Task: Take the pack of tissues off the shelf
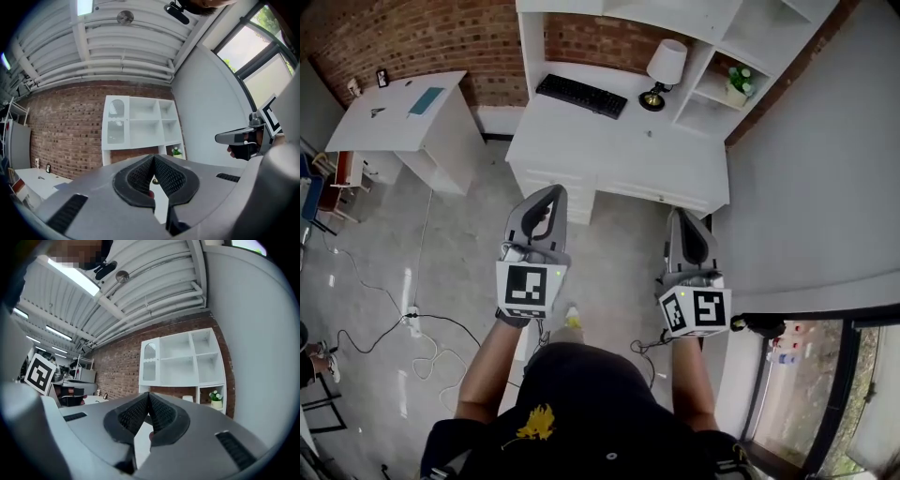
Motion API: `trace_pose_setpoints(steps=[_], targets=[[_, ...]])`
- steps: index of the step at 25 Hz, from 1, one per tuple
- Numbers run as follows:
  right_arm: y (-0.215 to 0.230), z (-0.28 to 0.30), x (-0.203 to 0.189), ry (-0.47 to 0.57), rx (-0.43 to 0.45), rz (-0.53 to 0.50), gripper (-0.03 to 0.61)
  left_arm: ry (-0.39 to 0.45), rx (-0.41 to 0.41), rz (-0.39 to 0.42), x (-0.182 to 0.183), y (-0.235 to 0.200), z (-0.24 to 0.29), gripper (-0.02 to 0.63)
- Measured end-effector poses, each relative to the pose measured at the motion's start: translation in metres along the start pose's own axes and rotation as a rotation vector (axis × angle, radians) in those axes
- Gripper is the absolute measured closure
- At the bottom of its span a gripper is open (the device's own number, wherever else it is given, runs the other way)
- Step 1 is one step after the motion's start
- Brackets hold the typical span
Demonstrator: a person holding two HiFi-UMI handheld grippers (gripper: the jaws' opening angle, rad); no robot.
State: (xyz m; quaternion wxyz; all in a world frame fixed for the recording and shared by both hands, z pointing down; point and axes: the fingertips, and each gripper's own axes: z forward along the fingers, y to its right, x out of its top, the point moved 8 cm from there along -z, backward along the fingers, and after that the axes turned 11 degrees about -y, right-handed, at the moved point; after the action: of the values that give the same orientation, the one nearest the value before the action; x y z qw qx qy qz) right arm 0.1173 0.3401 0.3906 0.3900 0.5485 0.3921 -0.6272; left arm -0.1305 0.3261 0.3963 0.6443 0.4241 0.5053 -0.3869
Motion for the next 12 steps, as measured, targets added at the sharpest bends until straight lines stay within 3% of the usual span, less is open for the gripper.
trace_pose_setpoints(steps=[12], targets=[[0.019, 0.105, 0.027, -0.025, -0.078, -0.04, 0.572, 0.011, -0.043, -0.049, -0.007, -0.079, 0.097, 0.597]])
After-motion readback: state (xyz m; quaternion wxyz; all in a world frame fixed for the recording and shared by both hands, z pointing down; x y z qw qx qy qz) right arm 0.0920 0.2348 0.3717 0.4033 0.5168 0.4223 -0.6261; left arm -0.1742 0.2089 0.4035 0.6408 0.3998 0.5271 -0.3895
